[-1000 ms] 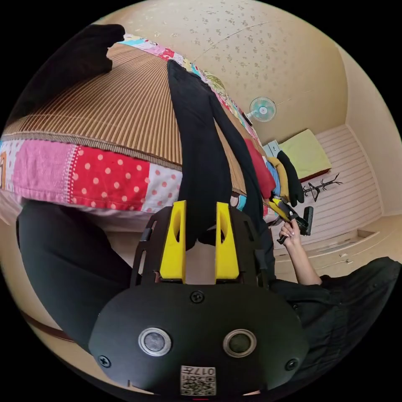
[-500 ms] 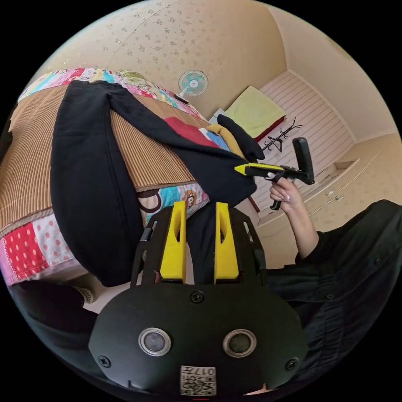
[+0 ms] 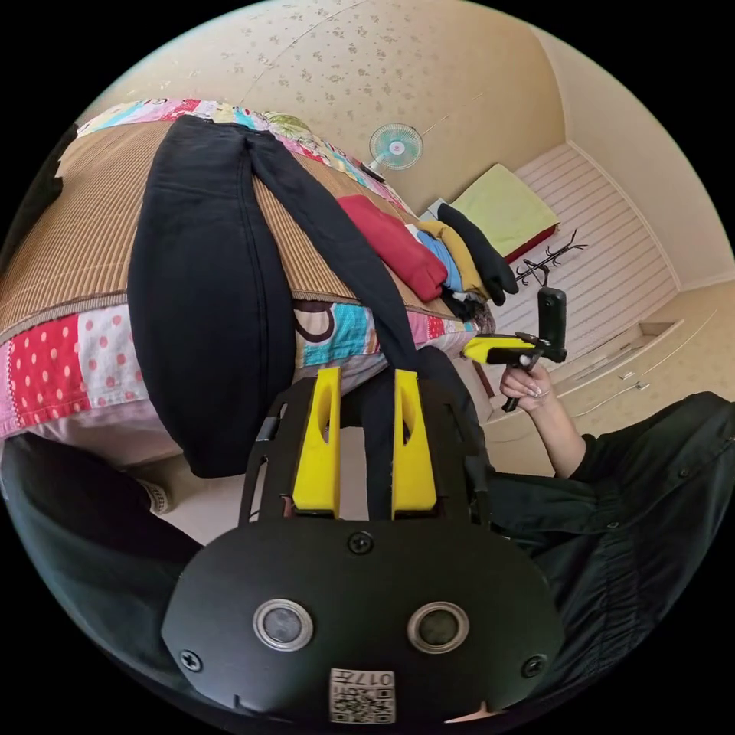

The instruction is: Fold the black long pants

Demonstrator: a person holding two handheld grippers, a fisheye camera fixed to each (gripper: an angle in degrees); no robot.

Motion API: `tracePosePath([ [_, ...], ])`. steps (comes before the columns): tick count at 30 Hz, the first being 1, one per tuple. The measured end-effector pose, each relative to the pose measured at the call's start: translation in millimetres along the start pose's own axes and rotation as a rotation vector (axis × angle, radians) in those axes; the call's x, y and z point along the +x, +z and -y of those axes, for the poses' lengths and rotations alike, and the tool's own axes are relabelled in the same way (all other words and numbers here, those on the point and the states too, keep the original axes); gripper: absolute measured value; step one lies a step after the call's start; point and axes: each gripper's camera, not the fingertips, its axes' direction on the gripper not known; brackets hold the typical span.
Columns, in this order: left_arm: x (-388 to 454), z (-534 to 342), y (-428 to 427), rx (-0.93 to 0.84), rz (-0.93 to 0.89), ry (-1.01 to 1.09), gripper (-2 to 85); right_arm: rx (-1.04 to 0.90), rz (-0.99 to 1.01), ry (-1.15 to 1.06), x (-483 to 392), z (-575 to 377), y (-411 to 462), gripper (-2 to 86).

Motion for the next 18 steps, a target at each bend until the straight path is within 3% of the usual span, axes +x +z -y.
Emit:
tracePosePath([
  [1, -3.6, -2.9, -6.3, 0.0, -0.002, -0.009, 10.6, 0.097, 0.009, 0.041, 9.6, -4.7, -22.9, 4.8],
  [3, -8.2, -4.0, -14.2, 0.008, -0.024, -0.025, 10.6, 0.114, -0.062, 0.11, 27.3, -4.6, -39.3, 7.3],
  [7, -3.4, 3.2, -25.7, 0.016, -0.047, -0.008, 10.7, -0.02, -0.178, 0.286, 76.9, 6.9, -22.1, 10.3],
  [12, 14.3, -8.0, -40.3, -0.015, -0.03, 0.055, 11.0, -0.118, -0.144, 0.432, 98.4, 12.1, 14.9, 4.1],
  [18, 1.9, -24.3, -83.3, 0.007, -0.023, 0.019, 11.6, 0.31, 0.194, 0.114, 38.8, -3.6, -49.4, 2.0],
])
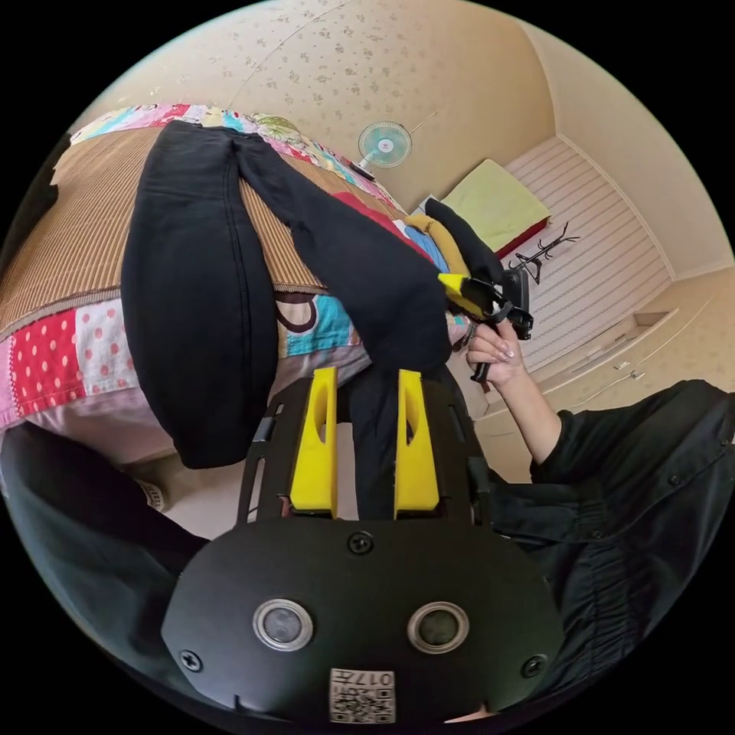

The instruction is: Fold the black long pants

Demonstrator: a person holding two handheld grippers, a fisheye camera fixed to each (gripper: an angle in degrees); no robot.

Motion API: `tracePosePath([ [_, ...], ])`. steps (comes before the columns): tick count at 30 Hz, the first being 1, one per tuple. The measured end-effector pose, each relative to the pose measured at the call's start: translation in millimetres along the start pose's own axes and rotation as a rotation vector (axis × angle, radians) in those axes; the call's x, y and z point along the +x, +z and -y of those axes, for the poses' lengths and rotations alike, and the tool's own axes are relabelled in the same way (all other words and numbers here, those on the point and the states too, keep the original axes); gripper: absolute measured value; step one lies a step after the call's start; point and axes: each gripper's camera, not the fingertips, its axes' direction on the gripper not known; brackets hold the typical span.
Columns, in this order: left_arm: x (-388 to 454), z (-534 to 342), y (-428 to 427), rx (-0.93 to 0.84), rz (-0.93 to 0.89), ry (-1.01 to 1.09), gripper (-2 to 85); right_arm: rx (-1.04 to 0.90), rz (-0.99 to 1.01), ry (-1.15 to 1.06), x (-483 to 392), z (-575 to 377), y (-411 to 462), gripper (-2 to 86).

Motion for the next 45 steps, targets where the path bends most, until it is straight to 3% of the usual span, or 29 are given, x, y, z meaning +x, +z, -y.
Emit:
tracePosePath([
  [1, -4.8, -1.5, -11.2, 0.021, -0.006, -0.018, 11.7, -0.007, 0.009, 0.046, 9.1, -1.5, -6.1, 1.8],
  [4, -16.2, -1.7, -33.1, 0.063, -0.035, -0.063, 12.2, -0.287, -0.368, 0.356, 51.2, -10.4, 4.9, 1.6],
  [5, -17.8, -1.0, -36.0, 0.067, -0.042, -0.07, 12.3, -0.314, -0.427, 0.344, 45.0, -15.2, 2.7, 1.5],
  [10, -17.5, 28.0, -61.7, 0.103, -0.179, -0.149, 13.9, -0.147, -0.363, 0.072, -46.5, -22.4, 2.4, 1.4],
  [15, -8.5, 94.5, -74.2, 0.105, -0.213, -0.079, 16.5, -0.125, -0.284, -0.123, -101.0, -11.9, 39.0, 1.2],
  [20, -35.8, 142.4, -61.1, -0.039, -0.214, -0.114, 16.5, -0.279, -0.197, -0.317, -131.0, -5.2, 94.2, 1.1],
  [25, -78.1, 141.0, -56.0, -0.084, -0.247, -0.166, 5.2, -0.394, -0.179, -0.383, -138.0, -11.3, 129.8, 1.4],
  [28, -100.5, 128.4, -59.0, -0.062, -0.293, -0.168, 4.0, -0.526, 0.066, -0.457, -136.2, -2.9, 127.2, 1.7],
  [30, -114.1, 119.6, -59.8, -0.041, -0.332, -0.18, 3.9, -0.407, 0.209, -0.489, -132.3, 17.7, 100.1, 2.1],
  [31, -121.3, 114.0, -59.5, -0.025, -0.355, -0.188, 3.9, -0.313, 0.215, -0.473, -123.4, 41.5, 83.3, 2.6],
  [34, -127.7, 104.0, -58.1, 0.017, -0.39, -0.18, 3.9, -0.174, -0.097, -0.204, -71.6, 136.4, 70.2, 6.3],
  [35, -127.7, 103.0, -57.6, 0.023, -0.393, -0.177, 3.9, -0.159, -0.229, -0.106, -45.0, 176.3, 73.9, 7.6],
  [40, -120.3, 103.0, -49.7, -0.031, -0.382, -0.13, 3.6, -0.066, -0.516, 0.119, 57.1, 303.9, 103.0, 10.3],
  [45, -110.0, 105.3, -48.4, -0.031, -0.36, -0.11, 3.5, -0.012, -0.603, 0.353, 138.3, 363.5, 139.9, 12.5],
])
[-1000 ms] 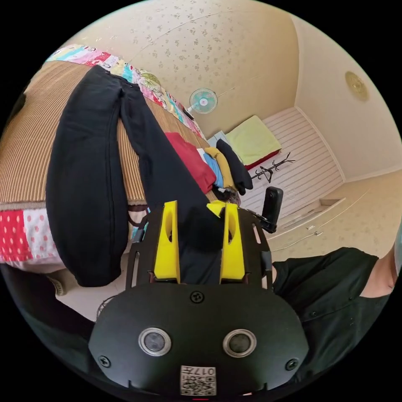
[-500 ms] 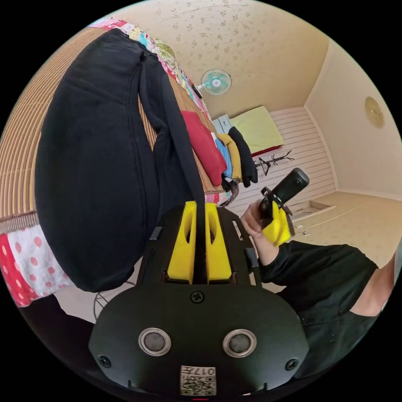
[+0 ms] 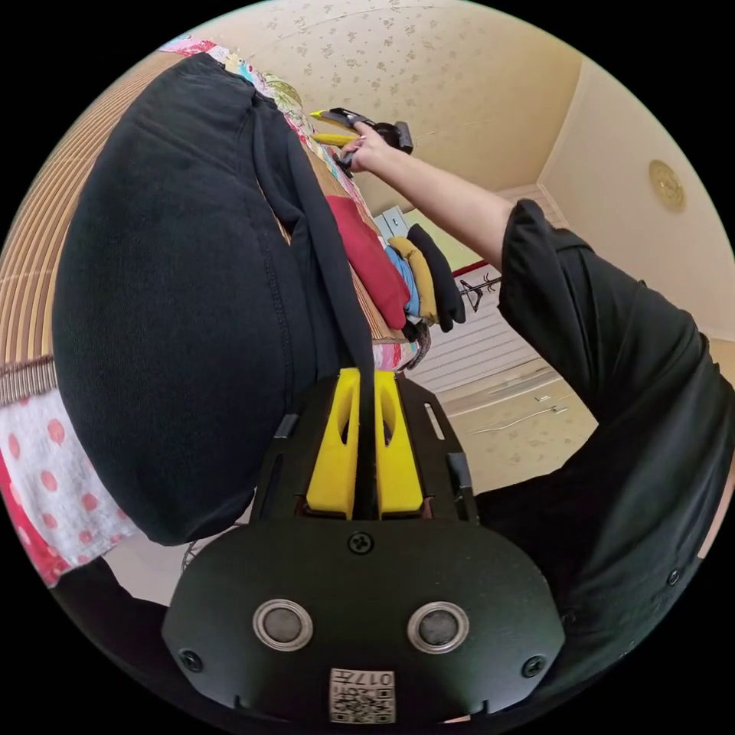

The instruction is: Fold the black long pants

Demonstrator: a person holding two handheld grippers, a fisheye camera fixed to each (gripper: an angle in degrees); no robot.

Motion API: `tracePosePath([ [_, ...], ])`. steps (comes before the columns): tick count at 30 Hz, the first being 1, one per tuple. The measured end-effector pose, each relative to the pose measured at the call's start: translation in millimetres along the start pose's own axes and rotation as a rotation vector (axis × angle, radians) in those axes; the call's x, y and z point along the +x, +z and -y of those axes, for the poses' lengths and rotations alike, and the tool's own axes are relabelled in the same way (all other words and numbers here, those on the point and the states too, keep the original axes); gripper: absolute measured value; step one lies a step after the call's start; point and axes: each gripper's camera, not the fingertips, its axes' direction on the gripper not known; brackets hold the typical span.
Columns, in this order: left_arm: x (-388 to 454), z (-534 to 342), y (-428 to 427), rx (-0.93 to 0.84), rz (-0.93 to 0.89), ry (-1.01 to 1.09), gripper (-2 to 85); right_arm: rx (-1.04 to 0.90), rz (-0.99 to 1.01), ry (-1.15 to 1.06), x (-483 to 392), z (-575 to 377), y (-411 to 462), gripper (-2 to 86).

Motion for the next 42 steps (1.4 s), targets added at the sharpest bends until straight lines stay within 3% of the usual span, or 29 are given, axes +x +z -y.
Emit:
tracePosePath([
  [2, 1.1, -0.3, 3.5, 0.002, -0.007, -0.002, 3.4, -0.02, -0.092, 0.085, 10.0, 12.8, 28.7, 11.8],
  [6, 1.8, 2.3, 15.5, -0.03, -0.039, -0.005, 2.4, 0.028, 0.021, 0.115, 10.2, 23.3, 42.3, 5.1],
  [9, 7.9, 5.5, 21.7, -0.048, -0.045, -0.012, 1.8, -0.042, -0.187, -0.072, -44.9, 38.7, 48.8, 3.3],
  [11, 20.3, 10.0, 20.7, -0.072, -0.01, 0.017, 1.6, -0.058, -0.424, -0.326, -121.7, 37.0, 57.7, 2.6],
  [14, 50.0, 14.6, 5.9, -0.089, 0.071, 0.112, 1.6, 0.068, -0.574, -0.559, -218.9, 12.0, 60.5, 2.2],
  [17, 66.3, 17.1, -13.5, -0.156, 0.109, 0.125, 1.8, 0.154, -0.552, -0.686, -296.2, -14.9, 71.0, 2.3],
  [22, 66.5, 7.3, -31.6, -0.275, 0.308, 0.049, 2.9, 0.105, -0.381, -0.66, -347.0, -26.6, 117.6, 2.8],
  [27, 55.8, 3.1, -26.1, -0.254, 0.255, -0.026, 6.6, -0.025, -0.213, -0.685, -344.7, -37.8, 151.8, 3.5],
  [30, 47.1, -0.3, -39.7, -0.059, 0.295, -0.09, 8.9, -0.047, -0.175, -0.713, -329.2, -64.1, 137.1, 5.6],
  [34, 39.2, -6.0, -39.1, 0.122, 0.267, -0.108, 10.9, -0.099, -0.046, -0.754, -270.6, -149.6, 82.5, 7.2],
  [37, 43.8, -5.3, -17.4, 0.147, 0.255, -0.076, 11.3, -0.162, 0.136, -0.734, -206.8, -223.2, 35.6, 8.4],
  [42, 76.9, -4.0, 16.9, 0.209, 0.384, 0.015, 10.9, -0.141, 0.155, -0.572, -116.4, -334.6, -15.7, 9.4],
])
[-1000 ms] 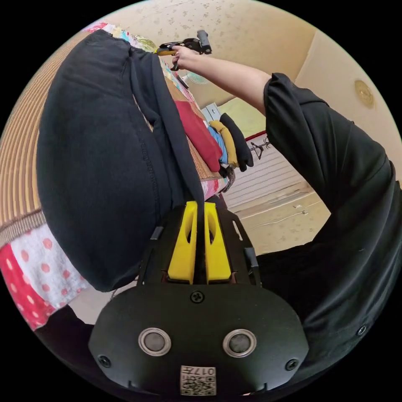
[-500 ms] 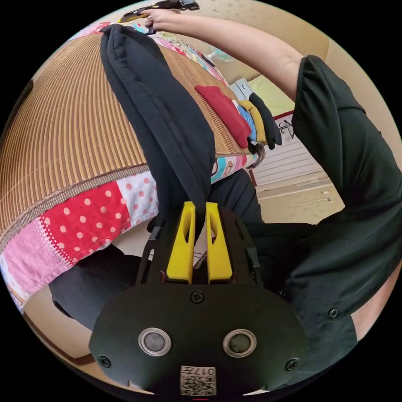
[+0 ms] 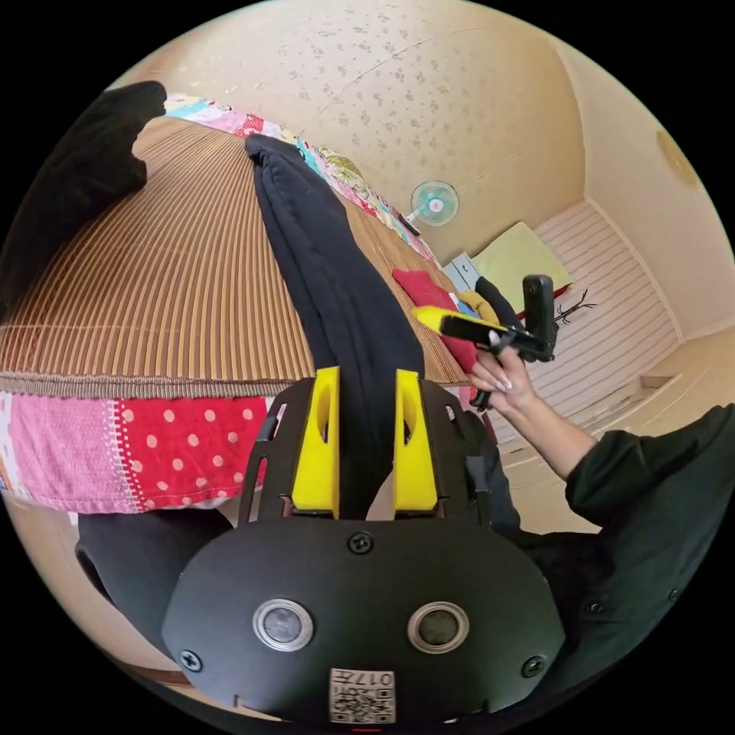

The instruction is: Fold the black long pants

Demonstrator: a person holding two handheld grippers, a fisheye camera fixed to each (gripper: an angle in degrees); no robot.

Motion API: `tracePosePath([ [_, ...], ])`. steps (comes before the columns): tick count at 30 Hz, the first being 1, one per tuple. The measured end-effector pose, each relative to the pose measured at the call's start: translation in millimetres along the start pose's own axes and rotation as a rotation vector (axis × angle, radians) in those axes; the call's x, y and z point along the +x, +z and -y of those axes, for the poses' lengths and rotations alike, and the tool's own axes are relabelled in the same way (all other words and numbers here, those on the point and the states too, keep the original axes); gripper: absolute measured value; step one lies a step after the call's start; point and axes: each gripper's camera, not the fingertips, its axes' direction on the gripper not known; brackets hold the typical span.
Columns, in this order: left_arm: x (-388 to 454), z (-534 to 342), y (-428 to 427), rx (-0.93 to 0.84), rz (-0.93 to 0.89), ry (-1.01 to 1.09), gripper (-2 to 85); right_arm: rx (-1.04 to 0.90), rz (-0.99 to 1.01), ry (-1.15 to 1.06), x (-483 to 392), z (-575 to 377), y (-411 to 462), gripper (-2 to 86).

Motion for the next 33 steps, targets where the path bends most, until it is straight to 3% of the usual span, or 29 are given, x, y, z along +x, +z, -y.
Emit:
tracePosePath([
  [7, 47.7, -23.4, 27.7, 0.106, 0.212, 0.03, 7.8, 0.128, 0.125, 0.219, 3.4, -112.8, 14.6, 9.1],
  [10, 51.7, -29.9, 44.4, 0.035, 0.212, -0.027, 7.6, 0.073, -0.005, 0.212, -2.2, -121.8, 35.8, 8.9],
  [13, 68.4, -42.7, 44.5, 0.061, 0.275, -0.046, 6.0, 0.132, 0.184, 0.228, 5.6, -125.8, 35.7, 7.7],
  [18, 92.9, -34.7, 62.9, -0.021, 0.374, -0.048, 4.1, 0.085, 0.136, 0.277, 26.9, -119.9, 34.2, 3.2],
  [20, 97.8, -23.8, 59.9, -0.048, 0.332, -0.033, 3.8, 0.148, 0.279, 0.201, 35.0, -119.6, 9.7, 2.4],
  [23, 102.7, -23.1, 11.7, 0.151, 0.037, 0.075, 3.6, 0.331, 0.409, 0.111, 43.1, -129.0, -42.4, 1.9],
  [25, 80.2, -19.1, 3.2, 0.132, -0.176, 0.071, 3.5, 0.352, 0.436, 0.057, 49.5, -133.0, -57.8, 1.8],
  [27, 58.6, -15.5, 30.7, -0.054, -0.16, -0.006, 3.5, 0.279, 0.374, 0.041, 52.4, -133.3, -49.9, 1.8],
  [28, 45.3, -21.3, 51.3, -0.151, -0.049, -0.087, 3.6, 0.175, 0.295, 0.065, 53.5, -131.5, -32.5, 1.8],
  [30, 33.7, -34.1, 72.1, -0.198, 0.035, -0.17, 3.6, -0.001, 0.206, 0.083, 52.1, -128.4, 0.6, 2.0],
  [33, 35.2, -47.9, 71.2, -0.131, 0.094, -0.214, 3.7, -0.021, 0.166, 0.084, 49.7, -132.7, 20.4, 2.3],
])
